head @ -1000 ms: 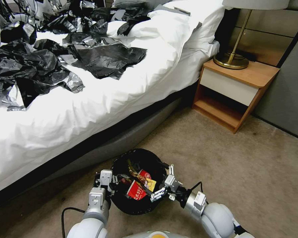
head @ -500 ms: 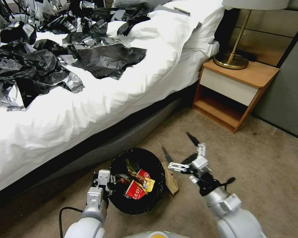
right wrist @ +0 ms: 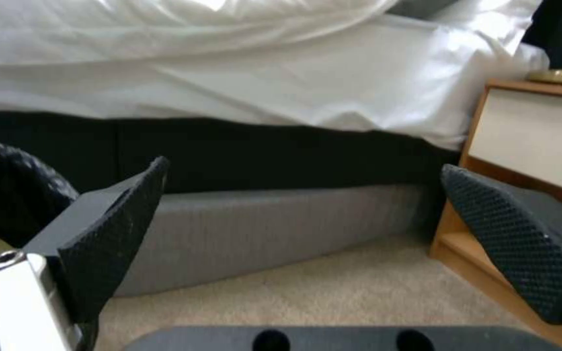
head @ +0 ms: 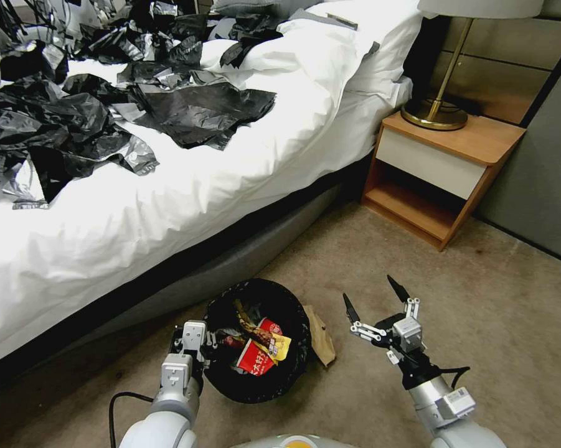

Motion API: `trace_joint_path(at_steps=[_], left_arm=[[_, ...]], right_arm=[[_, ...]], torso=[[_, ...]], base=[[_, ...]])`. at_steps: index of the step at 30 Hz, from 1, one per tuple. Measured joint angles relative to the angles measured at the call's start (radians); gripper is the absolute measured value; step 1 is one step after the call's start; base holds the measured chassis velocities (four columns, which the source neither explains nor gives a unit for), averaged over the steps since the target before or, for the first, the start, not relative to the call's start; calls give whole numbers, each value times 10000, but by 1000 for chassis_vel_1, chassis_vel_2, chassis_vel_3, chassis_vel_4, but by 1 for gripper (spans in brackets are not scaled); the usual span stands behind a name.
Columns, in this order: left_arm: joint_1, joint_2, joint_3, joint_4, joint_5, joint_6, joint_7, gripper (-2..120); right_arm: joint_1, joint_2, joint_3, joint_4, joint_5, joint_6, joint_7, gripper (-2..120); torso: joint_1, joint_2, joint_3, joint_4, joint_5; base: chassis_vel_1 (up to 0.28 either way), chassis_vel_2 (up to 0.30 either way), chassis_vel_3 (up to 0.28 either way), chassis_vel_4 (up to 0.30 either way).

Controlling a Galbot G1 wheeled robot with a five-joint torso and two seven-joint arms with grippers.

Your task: Pick up the trash bin, then pick up the garbage from the floor and place it into the trash bin.

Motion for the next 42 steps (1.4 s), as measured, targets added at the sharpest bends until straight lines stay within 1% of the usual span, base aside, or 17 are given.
trace_joint_path(at_steps=[10,21,27,32,34,35,37,38,39,41,42], left_arm=[[-9,7,-13,-39,0,26,-2,0],[10,-21,-15,-36,7,-3,-15,0],[53,-44,-28,-64,26,-42,-46,0],[71,-69,-23,-73,51,-56,-46,0],[77,-80,-17,-86,70,-59,-49,0],[84,-80,-16,-96,75,-59,-49,0],[88,-80,-16,-98,76,-60,-50,0],[107,-78,-18,-113,79,-64,-51,0],[107,-78,-18,-113,79,-64,-51,0],[129,-72,-22,-140,81,-66,-52,0],[129,-72,-22,-140,81,-66,-52,0]], right_arm=[[381,-6,-204,-275,46,-203,0,100],[648,-1,-504,-407,51,-397,39,100],[980,-39,-552,-541,62,-611,47,100],[1166,-91,-504,-674,99,-812,42,100],[1279,-139,-431,-730,125,-1086,3,100],[1375,-174,-363,-775,146,-1375,-32,100],[1429,-186,-330,-809,150,-1517,-42,100],[1552,-215,-265,-916,152,-1853,-58,100],[1552,-215,-265,-916,152,-1853,-58,100],[1723,-248,-186,-1115,157,-2393,-107,100],[1723,-248,-186,-1115,157,-2393,-107,100]], torso=[[-1,0,0,2,-1],[0,-1,0,1,0],[0,-1,0,6,0],[-1,0,0,0,0],[0,0,0,-2,1],[-1,0,0,-1,1],[0,0,0,-1,1],[0,-1,0,1,0],[0,-1,0,1,0],[0,-1,0,0,-1],[0,-1,0,0,-1]], base=[[22,18,19,23],[87,88,92,95],[96,96,95,87],[14,19,22,3],[0,0,0,0],[0,0,0,0],[0,0,0,0],[0,0,0,0],[0,0,0,0],[0,0,0,0],[0,0,0,0]])
